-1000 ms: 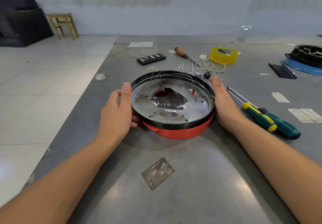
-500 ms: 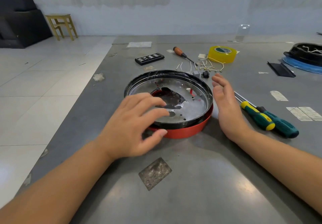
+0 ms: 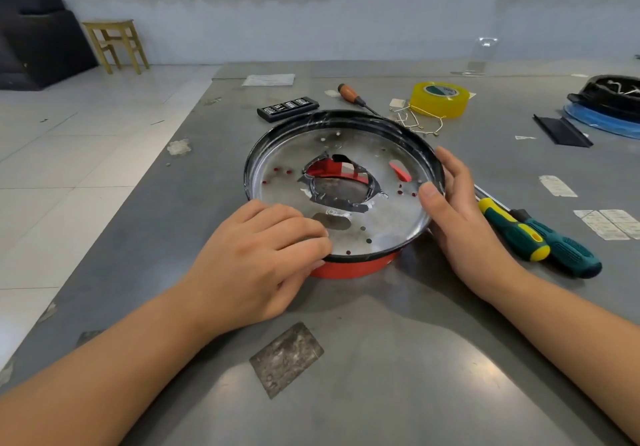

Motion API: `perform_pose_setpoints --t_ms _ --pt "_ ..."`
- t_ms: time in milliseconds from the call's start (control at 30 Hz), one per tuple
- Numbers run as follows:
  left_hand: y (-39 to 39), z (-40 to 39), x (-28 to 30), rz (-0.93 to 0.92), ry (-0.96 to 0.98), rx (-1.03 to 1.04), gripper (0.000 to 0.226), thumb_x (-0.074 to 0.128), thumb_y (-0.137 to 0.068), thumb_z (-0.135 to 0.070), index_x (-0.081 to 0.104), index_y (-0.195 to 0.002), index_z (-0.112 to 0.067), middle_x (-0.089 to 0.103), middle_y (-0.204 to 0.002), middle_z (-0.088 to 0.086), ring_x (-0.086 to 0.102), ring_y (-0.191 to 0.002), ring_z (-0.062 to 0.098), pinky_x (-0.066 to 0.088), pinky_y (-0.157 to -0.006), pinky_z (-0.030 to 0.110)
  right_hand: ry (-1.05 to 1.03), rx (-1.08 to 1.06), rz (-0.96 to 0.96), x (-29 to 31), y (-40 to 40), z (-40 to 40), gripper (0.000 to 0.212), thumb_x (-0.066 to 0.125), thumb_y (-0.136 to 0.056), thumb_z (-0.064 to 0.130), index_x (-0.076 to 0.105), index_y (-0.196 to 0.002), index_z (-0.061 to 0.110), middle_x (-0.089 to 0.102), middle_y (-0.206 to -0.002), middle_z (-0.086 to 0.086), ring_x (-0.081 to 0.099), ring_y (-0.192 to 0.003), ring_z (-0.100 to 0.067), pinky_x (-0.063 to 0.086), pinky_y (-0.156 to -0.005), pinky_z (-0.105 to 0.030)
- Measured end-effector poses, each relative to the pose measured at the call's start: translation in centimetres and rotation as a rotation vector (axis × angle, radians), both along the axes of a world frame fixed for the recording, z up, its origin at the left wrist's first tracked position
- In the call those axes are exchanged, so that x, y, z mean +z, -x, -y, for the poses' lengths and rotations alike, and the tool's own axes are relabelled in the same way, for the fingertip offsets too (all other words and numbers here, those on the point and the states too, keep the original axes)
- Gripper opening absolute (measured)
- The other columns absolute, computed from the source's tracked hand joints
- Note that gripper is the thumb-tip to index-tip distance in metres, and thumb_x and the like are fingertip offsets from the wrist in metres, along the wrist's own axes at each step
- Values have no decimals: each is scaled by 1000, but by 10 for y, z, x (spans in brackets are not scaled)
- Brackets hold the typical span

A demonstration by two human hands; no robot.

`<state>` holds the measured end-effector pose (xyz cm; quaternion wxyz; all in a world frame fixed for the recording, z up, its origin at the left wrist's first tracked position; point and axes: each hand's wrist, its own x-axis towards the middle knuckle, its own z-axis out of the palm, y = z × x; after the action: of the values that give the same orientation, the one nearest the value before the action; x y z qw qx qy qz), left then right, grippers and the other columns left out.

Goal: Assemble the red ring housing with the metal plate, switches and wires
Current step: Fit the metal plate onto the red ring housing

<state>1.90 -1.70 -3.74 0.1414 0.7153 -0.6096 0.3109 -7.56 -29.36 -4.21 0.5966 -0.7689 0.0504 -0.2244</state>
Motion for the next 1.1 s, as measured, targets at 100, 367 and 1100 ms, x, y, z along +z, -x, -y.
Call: perform_pose_setpoints --t_ms 100,367,1100 --pt "0 1 -1 15 2 4 14 65 -99 -18 75 -109 -17 74 -119 -1 67 -104 28 51 -82 44 -9 17 23 0 2 -1 89 61 -82 75 19 -155 48 30 -161 21 31 -150 -8 30 -122 -51" --pt "8 8 -3 -73 96 21 12 68 -99 -16 78 -105 -14 75 -114 -1 67 -96 28 49 -76 46 -64 26 31 2 0 -3 90 54 -85 72 9 -159 47 20 -166 19 22 -153 -6 24 -125 -50" --pt "10 7 -3 -200 120 84 14 69 -95 -17 79 -105 -16 74 -109 -5 64 -92 24 40 -76 43 8 38 -69 1 -3 -3 91 51 -77 89 14 -154 57 18 -163 31 20 -151 3 22 -125 -47"
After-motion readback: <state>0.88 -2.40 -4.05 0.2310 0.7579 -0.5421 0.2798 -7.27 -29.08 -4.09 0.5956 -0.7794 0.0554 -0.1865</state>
